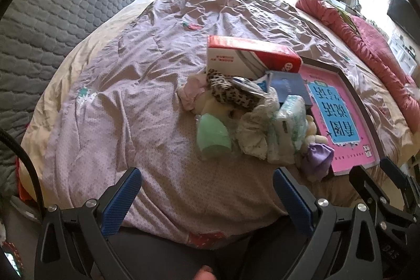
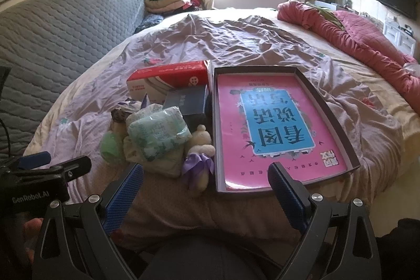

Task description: Organize soft objects

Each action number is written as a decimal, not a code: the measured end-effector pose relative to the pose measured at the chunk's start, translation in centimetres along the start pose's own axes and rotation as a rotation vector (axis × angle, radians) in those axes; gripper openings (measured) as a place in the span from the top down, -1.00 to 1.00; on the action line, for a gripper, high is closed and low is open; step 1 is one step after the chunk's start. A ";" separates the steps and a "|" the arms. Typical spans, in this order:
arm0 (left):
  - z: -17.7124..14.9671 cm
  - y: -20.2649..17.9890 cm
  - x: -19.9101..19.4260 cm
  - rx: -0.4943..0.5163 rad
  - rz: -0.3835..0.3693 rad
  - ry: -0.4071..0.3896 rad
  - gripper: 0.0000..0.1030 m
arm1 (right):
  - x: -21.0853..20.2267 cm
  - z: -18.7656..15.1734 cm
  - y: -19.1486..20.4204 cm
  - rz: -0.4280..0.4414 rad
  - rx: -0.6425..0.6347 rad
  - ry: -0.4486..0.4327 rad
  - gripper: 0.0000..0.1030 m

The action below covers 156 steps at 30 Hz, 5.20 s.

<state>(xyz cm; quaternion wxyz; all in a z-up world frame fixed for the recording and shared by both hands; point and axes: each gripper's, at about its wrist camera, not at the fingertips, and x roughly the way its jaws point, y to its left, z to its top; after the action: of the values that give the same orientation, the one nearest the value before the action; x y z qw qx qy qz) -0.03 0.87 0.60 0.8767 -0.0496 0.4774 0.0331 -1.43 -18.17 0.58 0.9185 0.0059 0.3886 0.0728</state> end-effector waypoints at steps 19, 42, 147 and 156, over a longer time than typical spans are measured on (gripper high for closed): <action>0.9 2.4 3.8 -0.072 -0.035 0.056 -0.96 | 3.0 0.3 0.5 0.034 -0.017 0.037 -0.86; 2.8 4.1 9.6 -0.110 -0.202 0.128 -0.76 | 9.6 3.1 4.2 0.136 -0.164 0.064 -0.84; 4.3 -21.7 3.9 0.278 -0.356 0.081 0.14 | -1.6 3.4 -16.3 0.014 0.091 -0.144 0.51; 3.0 -22.4 6.6 0.316 -0.323 0.160 0.14 | 1.3 2.1 -17.0 -0.004 0.084 -0.061 0.51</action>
<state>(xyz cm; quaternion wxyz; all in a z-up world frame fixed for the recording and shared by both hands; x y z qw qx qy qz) 8.40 -20.94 -2.13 0.8267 0.0100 0.5306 -0.1869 3.21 -34.72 -0.02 0.9291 0.0457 0.3629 0.0544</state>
